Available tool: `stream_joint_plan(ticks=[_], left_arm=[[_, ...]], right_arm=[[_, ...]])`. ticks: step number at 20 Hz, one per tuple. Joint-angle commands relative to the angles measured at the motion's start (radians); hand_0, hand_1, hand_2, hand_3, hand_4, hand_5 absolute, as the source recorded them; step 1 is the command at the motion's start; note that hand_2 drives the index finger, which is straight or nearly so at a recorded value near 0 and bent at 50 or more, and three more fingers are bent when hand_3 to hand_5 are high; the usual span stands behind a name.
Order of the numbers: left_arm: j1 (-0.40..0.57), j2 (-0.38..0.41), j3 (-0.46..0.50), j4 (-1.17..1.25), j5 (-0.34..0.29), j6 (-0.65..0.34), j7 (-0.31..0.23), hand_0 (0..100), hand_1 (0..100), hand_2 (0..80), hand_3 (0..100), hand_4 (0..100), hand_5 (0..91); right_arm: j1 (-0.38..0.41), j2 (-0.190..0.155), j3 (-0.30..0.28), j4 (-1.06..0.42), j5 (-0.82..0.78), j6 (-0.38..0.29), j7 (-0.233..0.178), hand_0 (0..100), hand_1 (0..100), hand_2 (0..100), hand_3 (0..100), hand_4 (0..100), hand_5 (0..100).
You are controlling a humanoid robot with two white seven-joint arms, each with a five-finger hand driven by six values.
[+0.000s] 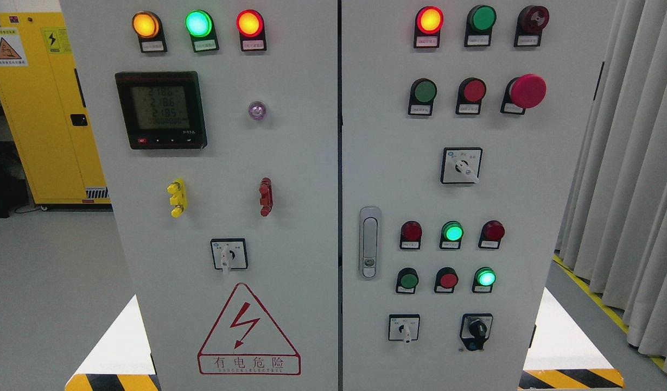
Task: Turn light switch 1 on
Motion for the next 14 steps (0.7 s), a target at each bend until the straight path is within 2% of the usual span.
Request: stream_joint_plan(ticks=[1,4,6,7,9,11,12,13,14], left_arm=[[0.019,0.011,0.026,-0.128,0.003,-0.004,0.030,26,26,0.0,0,0,0.0],[0.059,0.011,0.030,-0.304,0.005,-0.004,0.081,26,26,0.0,0,1,0.0],[0.100,0.011,0.030,-0.447,0.005,-0.006,0.102,26,26,0.0,0,6,0.0],[0.120,0.011,0.032,-0.516,0.005,-0.006,0.105,26,27,0.0,3,17,0.0],[0.146,0.011,0.052,-0.629,0.005,-0.006,0.112,26,27,0.0,7,23,0.0],[0.151,0.009,0.073,-0.726,0.005,-0.006,0.113,25,30,0.0,31,32,0.0],[0.157,0.009,0.075,-0.769,0.005,-0.006,0.113,25,30,0.2,32,35,3.9],[0.171,0.008,0.078,-0.809,0.003,-0.006,0.113,25,31,0.3,32,35,4.0],[0.188,0.009,0.083,-0.867,0.005,-0.006,0.112,25,32,6.3,35,42,11.7]], right_arm=[[0.000,0.000,0.000,0.000,-0.029,0.001,0.001,0,50,4,0,0,0],[0.000,0.000,0.000,0.000,-0.029,0.001,0.001,0,50,4,0,0,0],[0.000,0.000,0.000,0.000,-0.029,0.001,0.001,0,50,4,0,0,0],[0.000,0.000,0.000,0.000,-0.029,0.001,-0.001,0,50,4,0,0,0],[0.000,0.000,0.000,0.000,-0.029,0.001,-0.001,0,50,4,0,0,0],[0.000,0.000,0.000,0.000,-0.029,0.001,-0.001,0,50,4,0,0,0],[0.000,0.000,0.000,0.000,-0.029,0.001,0.001,0,50,4,0,0,0],[0.000,0.000,0.000,0.000,-0.029,0.001,-0.001,0,50,4,0,0,0],[0.000,0.000,0.000,0.000,-0.029,0.001,-0.001,0,50,4,0,0,0]])
